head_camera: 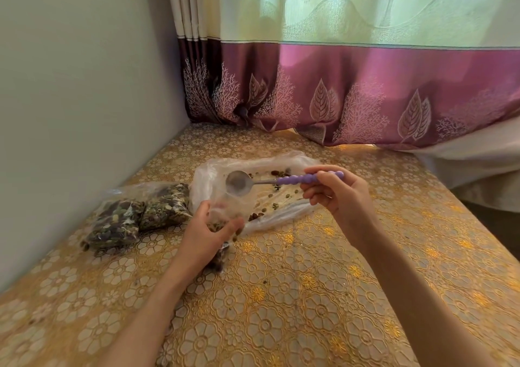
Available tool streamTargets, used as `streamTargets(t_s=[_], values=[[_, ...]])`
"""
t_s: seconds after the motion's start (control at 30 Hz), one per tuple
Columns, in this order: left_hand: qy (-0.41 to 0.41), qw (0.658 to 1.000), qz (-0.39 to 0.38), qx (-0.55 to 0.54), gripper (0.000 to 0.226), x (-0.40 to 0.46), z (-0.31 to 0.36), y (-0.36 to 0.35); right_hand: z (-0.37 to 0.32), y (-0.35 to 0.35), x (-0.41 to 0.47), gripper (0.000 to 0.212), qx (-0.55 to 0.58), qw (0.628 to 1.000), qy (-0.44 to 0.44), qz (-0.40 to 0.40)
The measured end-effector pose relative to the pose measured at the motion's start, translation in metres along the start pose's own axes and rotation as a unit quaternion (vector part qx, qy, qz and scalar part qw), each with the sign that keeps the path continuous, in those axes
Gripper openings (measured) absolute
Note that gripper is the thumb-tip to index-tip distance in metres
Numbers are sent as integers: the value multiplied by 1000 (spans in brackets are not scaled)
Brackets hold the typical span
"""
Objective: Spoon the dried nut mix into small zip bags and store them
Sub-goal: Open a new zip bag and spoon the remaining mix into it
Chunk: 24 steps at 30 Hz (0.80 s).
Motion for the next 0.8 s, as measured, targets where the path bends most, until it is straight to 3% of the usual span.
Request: streamTargets(t_s=[0.27,0.43,0.67,0.8], values=[[-13,1000,11,-2,38,0,1,0,11,24,17,16,6,995,-30,94],[-23,999,35,-1,46,-1,3,2,19,47,29,25,-45,981,-30,187],[-67,997,11,44,38,-2,0,-4,50,49,10,37,-57,985,-66,146],[-81,995,5,58,45,-3,0,-5,52,52,-3,40,-109,977,-36,181]])
Point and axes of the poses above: each hand's wrist, its own x-axis towards the middle knuckle, its own y-axis out of the back of the hand, z = x × y, the point moved 5 cm from there along x, towards the middle knuckle, and after that the axes turned 13 degrees about z, right-handed, at the moved point
